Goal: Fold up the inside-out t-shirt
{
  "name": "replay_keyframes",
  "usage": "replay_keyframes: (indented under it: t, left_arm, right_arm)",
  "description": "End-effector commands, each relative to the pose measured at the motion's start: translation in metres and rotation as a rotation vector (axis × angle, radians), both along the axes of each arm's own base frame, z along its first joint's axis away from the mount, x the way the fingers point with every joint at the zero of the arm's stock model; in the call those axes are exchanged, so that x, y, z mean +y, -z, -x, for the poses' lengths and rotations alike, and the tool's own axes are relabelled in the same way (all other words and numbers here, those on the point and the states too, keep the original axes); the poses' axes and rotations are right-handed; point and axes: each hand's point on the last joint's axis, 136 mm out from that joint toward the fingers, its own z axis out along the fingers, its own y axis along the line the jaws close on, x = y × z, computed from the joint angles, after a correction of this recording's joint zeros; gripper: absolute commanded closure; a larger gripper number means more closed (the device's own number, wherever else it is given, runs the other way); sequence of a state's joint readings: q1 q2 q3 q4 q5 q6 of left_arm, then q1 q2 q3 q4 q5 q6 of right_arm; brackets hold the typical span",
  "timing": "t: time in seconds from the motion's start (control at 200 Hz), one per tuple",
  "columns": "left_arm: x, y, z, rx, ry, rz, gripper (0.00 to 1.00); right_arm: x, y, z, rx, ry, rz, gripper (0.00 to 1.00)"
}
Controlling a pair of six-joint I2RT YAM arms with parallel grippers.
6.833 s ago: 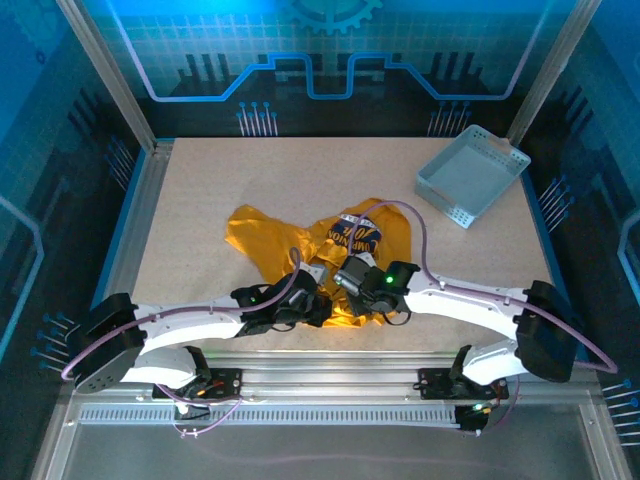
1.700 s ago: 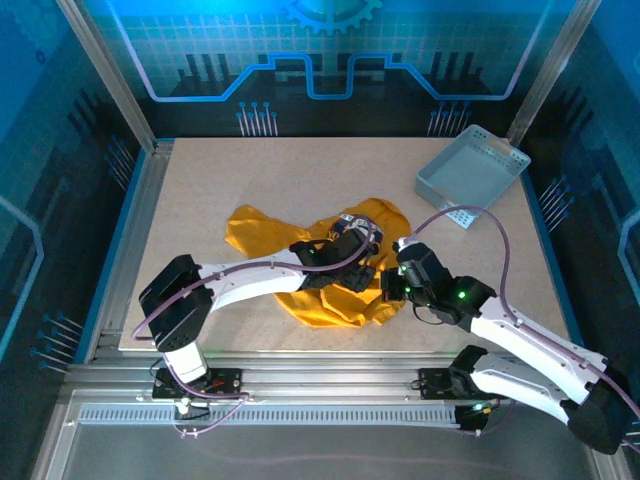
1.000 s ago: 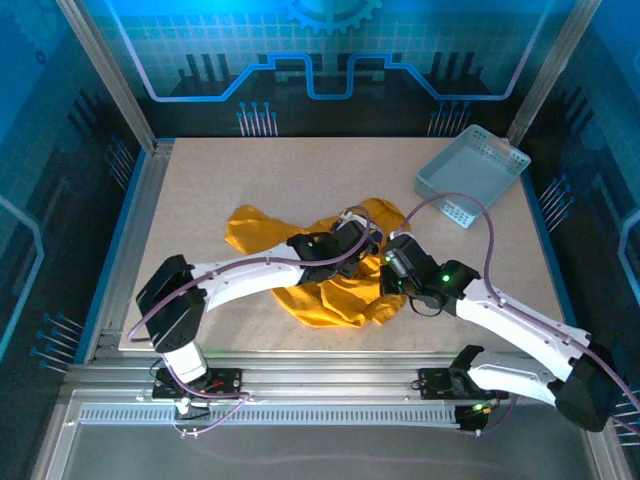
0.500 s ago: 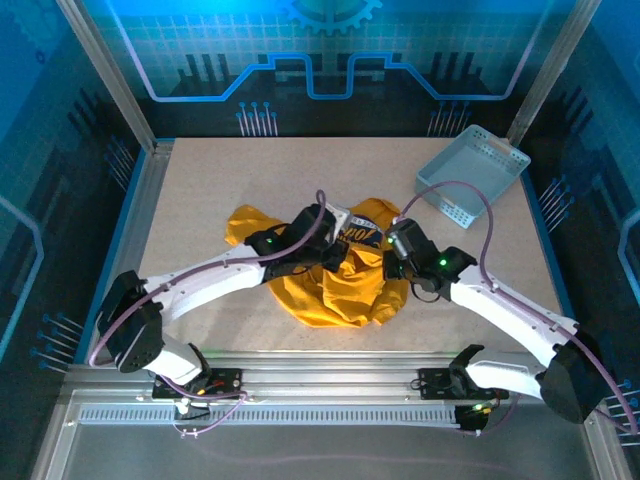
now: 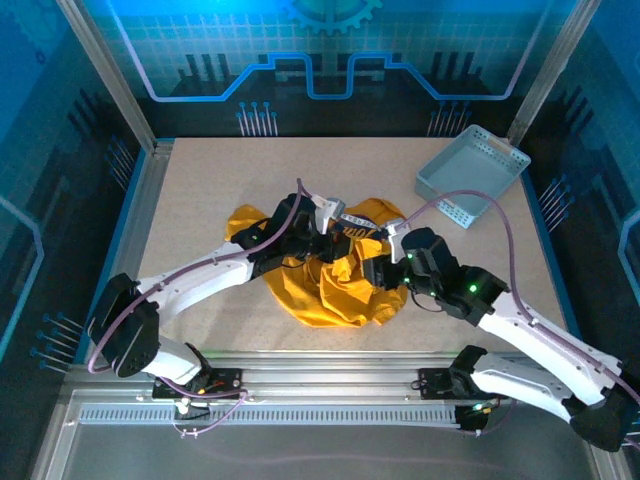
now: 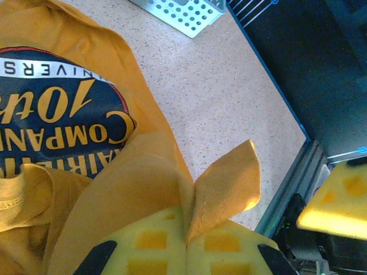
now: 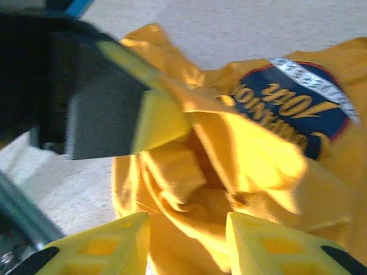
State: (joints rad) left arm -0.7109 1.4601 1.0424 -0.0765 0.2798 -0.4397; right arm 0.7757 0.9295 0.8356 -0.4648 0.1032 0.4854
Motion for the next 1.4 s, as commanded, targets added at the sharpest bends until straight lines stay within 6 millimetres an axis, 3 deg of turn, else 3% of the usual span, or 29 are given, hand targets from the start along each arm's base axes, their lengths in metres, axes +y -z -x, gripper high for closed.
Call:
replay_keyframes:
  t: [0.0, 0.125, 0.245, 0.515, 0.62, 0.77, 0.935, 1.196, 1.396]
  left_arm:
    - [-0.001, -0.019, 0.005, -0.010, 0.023, 0.069, 1.00]
    - [0.002, -0.019, 0.007, -0.010, 0.023, 0.066, 1.00]
    - [0.004, -0.020, 0.008, -0.014, 0.022, 0.064, 1.00]
    - [0.004, -0.021, 0.012, -0.014, 0.036, 0.073, 1.00]
    - [0.003, -0.021, 0.012, -0.012, 0.039, 0.078, 1.00]
    - [0.002, -0.021, 0.010, -0.010, 0.033, 0.074, 1.00]
    - [0.006, -0.017, 0.002, -0.007, -0.002, 0.056, 1.00]
    - [0.009, -0.015, 0.000, -0.006, -0.013, 0.044, 1.00]
    - [0.009, -0.016, 0.001, -0.002, -0.009, 0.050, 1.00]
  right_arm:
    - [0.027, 0.018, -0.002, 0.048, -0.065, -0.033, 0.60]
    - [0.040, 0.026, -0.014, 0.046, -0.097, -0.041, 0.60]
    - [0.040, 0.032, -0.025, 0.047, -0.089, -0.033, 0.58]
    - [0.043, 0.031, -0.031, 0.032, -0.183, -0.093, 0.37]
    - [0.046, 0.034, -0.031, 0.041, -0.209, -0.088, 0.34]
    - [0.060, 0.025, -0.023, 0.024, -0.271, -0.114, 0.46]
    - [0.050, 0.027, -0.020, 0.009, -0.223, -0.083, 0.64]
    - [0.048, 0.016, -0.004, 0.008, -0.255, -0.129, 0.69]
    - [0.055, 0.019, -0.007, 0.025, -0.261, -0.126, 0.79]
